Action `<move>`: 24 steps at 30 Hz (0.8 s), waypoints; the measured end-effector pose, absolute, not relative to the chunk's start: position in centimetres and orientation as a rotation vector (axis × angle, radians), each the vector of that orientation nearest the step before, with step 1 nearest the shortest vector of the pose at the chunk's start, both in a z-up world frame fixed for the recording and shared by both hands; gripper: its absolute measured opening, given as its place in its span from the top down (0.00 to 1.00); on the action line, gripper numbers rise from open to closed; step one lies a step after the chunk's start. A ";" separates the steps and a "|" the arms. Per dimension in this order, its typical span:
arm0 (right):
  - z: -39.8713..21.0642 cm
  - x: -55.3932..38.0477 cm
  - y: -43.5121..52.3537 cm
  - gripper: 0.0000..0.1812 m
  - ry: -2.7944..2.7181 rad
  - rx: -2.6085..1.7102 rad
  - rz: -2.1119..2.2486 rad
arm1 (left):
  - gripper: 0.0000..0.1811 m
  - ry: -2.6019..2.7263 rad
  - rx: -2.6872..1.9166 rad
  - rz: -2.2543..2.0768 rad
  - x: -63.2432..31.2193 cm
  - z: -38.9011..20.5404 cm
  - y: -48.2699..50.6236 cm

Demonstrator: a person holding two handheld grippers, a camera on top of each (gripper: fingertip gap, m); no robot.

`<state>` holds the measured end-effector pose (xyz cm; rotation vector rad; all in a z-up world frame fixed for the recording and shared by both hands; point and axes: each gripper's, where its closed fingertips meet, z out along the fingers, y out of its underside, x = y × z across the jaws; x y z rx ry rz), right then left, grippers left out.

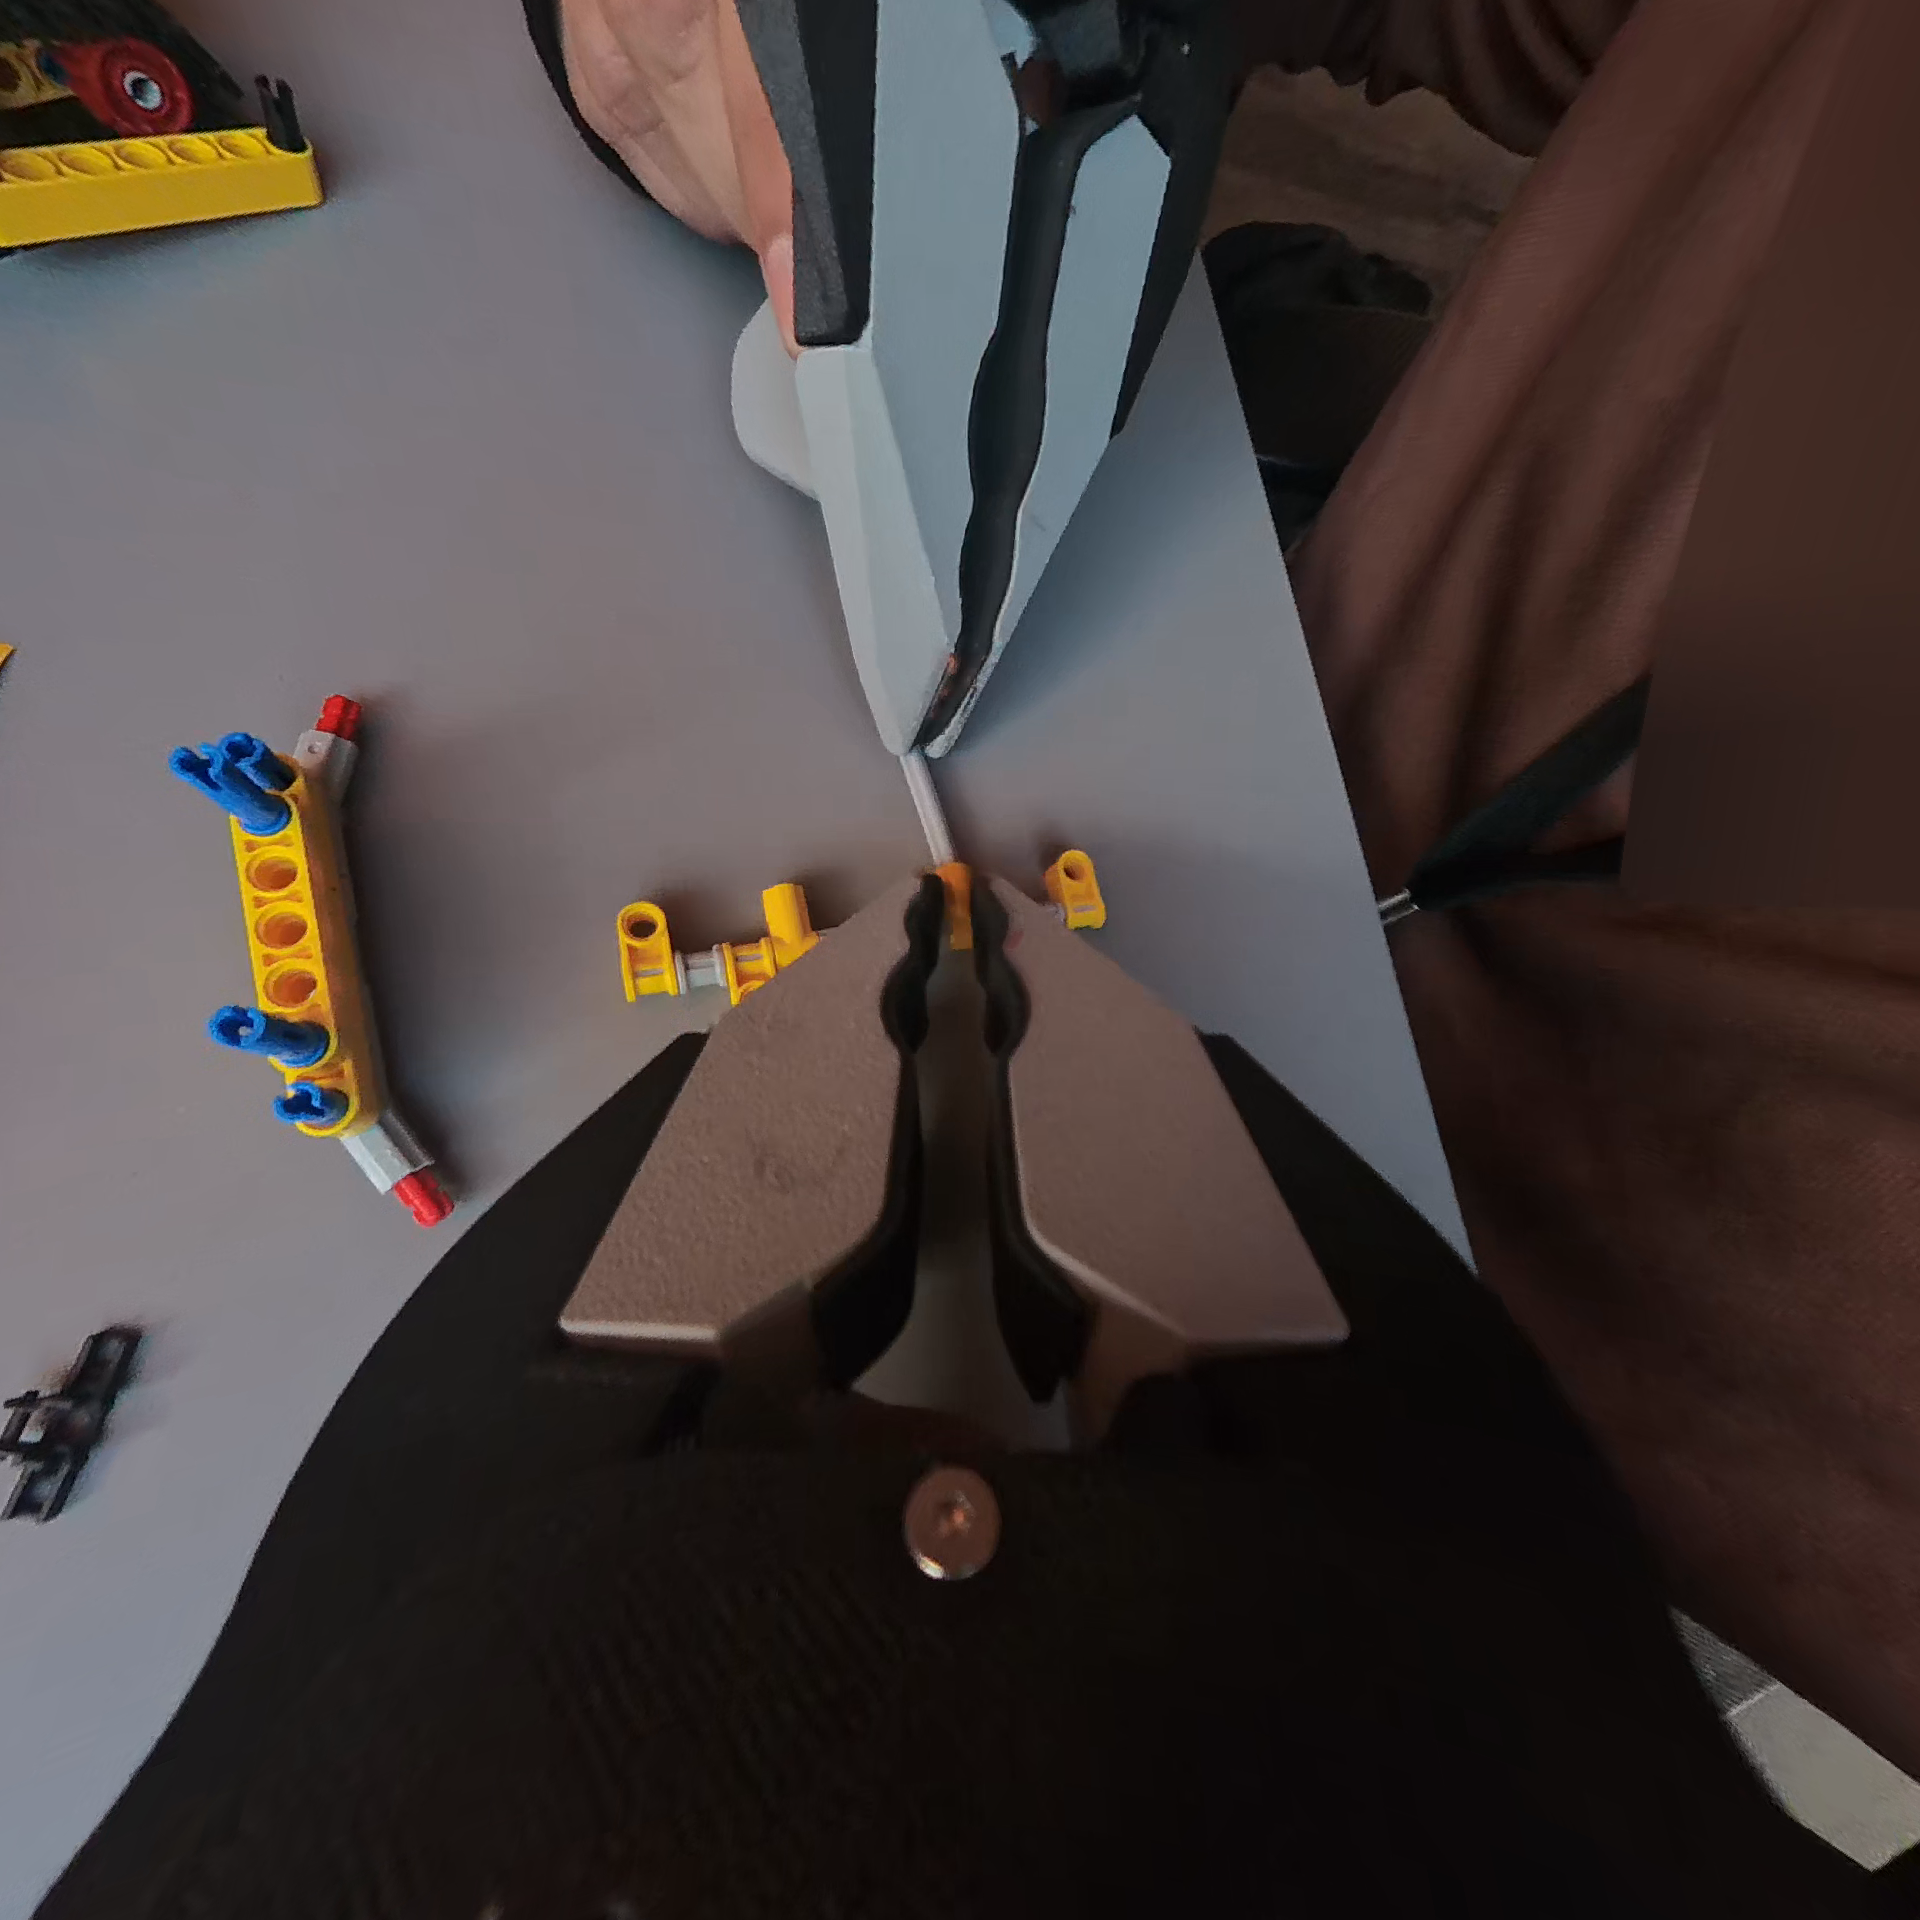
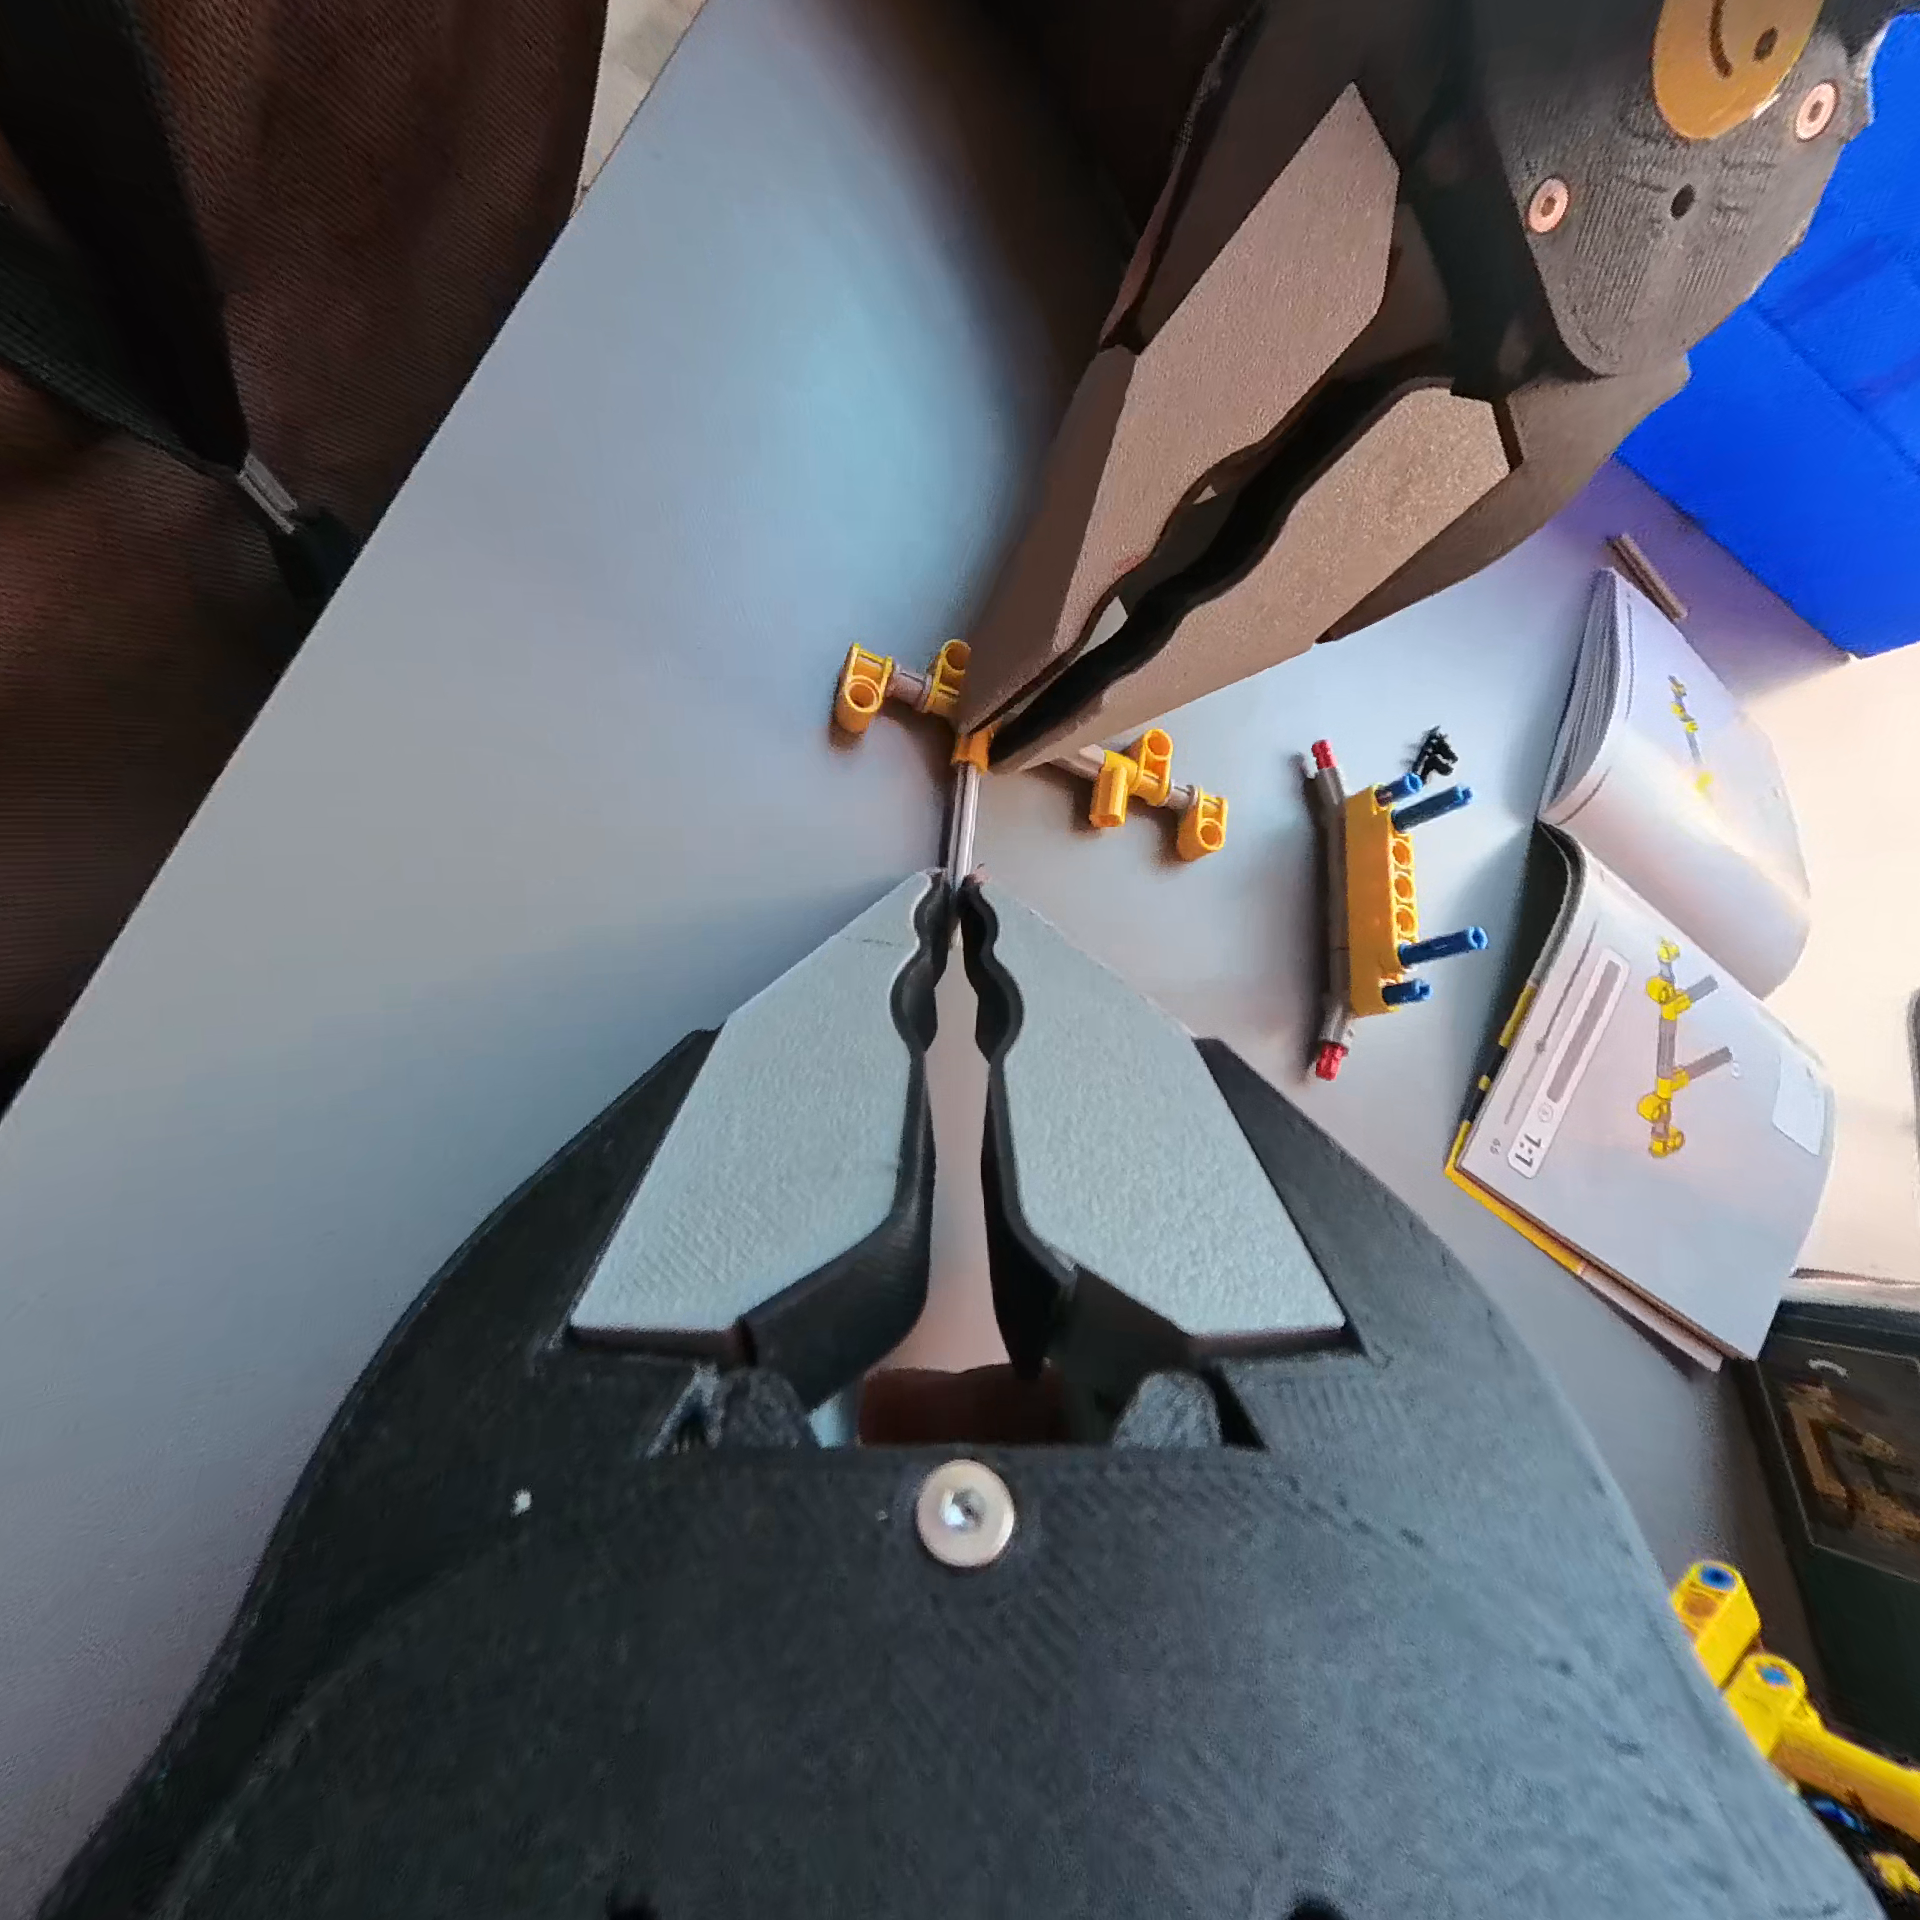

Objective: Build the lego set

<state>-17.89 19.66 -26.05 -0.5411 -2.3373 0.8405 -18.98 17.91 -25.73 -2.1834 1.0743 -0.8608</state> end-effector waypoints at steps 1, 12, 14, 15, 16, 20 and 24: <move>-26.1 -17.9 19.7 1.00 -2.337 -0.548 0.844 | 0.98 1.078 -2.180 -0.855 -19.0 -25.7 17.9; -26.0 -17.3 21.0 0.94 -2.340 -0.679 0.879 | 0.98 1.063 -2.178 -0.817 -18.9 -25.7 17.9; -26.1 -17.2 21.2 0.95 -2.361 -0.717 0.904 | 0.98 1.051 -2.180 -0.805 -18.9 -25.7 17.9; -26.1 -17.2 21.1 0.97 -2.372 -0.728 0.913 | 0.98 1.043 -2.182 -0.799 -18.9 -25.7 17.9; -26.2 -17.2 21.0 0.98 -2.383 -0.741 0.924 | 0.98 1.036 -2.184 -0.791 -18.9 -25.7 17.9; -26.2 -17.3 20.6 1.00 -2.410 -0.798 0.964 | 0.98 1.005 -2.192 -0.770 -18.9 -25.7 17.9; -26.2 -17.2 20.5 1.00 -2.403 -0.794 0.952 | 0.98 0.986 -2.198 -0.759 -18.9 -25.8 17.9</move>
